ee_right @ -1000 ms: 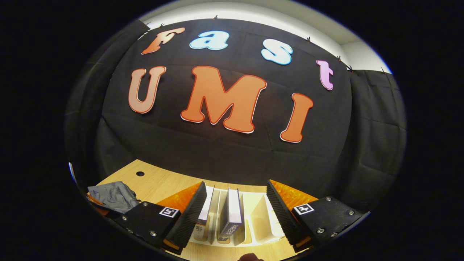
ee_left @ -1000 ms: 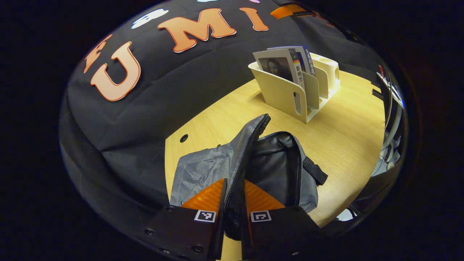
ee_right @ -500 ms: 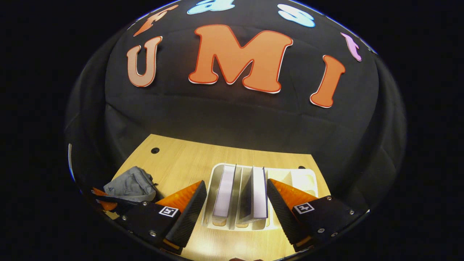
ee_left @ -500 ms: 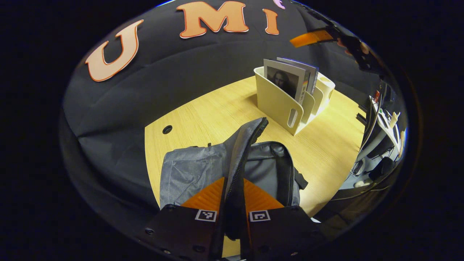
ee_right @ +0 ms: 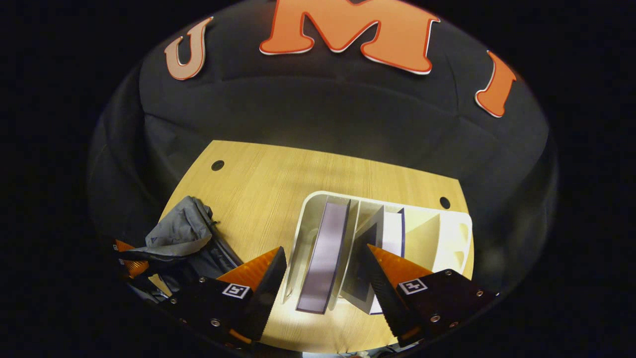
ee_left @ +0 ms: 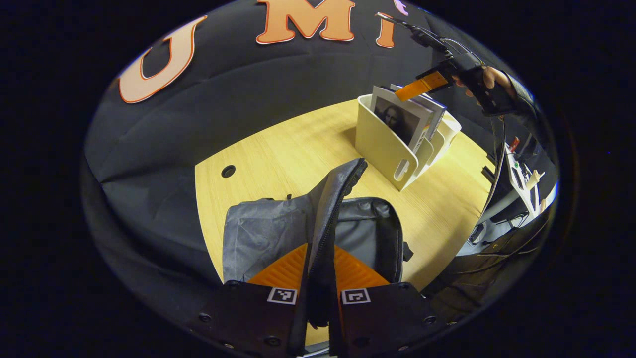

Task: Open the schoolbag, grab two books from the bookshelf and put them into the schoolbag.

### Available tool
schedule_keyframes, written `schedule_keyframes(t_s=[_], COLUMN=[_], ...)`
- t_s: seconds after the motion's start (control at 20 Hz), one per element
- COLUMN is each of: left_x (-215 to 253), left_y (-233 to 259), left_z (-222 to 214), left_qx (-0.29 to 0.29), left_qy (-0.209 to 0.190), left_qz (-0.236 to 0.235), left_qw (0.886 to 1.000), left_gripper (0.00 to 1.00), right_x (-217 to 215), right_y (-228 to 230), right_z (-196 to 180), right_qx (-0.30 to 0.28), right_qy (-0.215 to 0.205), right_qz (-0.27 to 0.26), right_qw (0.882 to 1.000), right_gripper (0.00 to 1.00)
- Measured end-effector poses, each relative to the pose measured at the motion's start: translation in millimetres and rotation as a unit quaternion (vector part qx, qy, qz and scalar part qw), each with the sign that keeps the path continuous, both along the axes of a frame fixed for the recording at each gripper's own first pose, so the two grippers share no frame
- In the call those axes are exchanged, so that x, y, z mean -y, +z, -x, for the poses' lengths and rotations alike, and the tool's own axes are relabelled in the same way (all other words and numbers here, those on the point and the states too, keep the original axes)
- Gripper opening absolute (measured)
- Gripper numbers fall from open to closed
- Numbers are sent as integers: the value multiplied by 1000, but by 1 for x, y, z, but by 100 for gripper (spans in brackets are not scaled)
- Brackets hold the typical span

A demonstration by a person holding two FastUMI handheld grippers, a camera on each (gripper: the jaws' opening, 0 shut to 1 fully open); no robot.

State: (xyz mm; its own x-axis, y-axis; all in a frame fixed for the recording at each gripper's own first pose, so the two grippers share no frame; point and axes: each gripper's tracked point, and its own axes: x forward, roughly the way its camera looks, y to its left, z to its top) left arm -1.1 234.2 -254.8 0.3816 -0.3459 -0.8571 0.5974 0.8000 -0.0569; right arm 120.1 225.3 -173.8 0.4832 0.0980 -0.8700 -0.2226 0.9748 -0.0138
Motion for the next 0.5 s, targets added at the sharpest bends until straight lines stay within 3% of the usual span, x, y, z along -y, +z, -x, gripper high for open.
schedule_keyframes(t_s=[0.3, 0.5], left_x=[-1, -3], left_y=[-3, -3], left_z=[-1, 2], left_qx=[-9, -7], left_qy=[17, 17], left_qz=[-13, -15], left_qw=[1000, 1000], left_gripper=[18, 18], right_x=[-2, -8], right_y=[-40, -47], right_z=[-3, 8], right_qx=[-96, -133], right_qy=[-31, -70], right_qz=[-5, -18], right_qw=[995, 988], right_gripper=[72, 42])
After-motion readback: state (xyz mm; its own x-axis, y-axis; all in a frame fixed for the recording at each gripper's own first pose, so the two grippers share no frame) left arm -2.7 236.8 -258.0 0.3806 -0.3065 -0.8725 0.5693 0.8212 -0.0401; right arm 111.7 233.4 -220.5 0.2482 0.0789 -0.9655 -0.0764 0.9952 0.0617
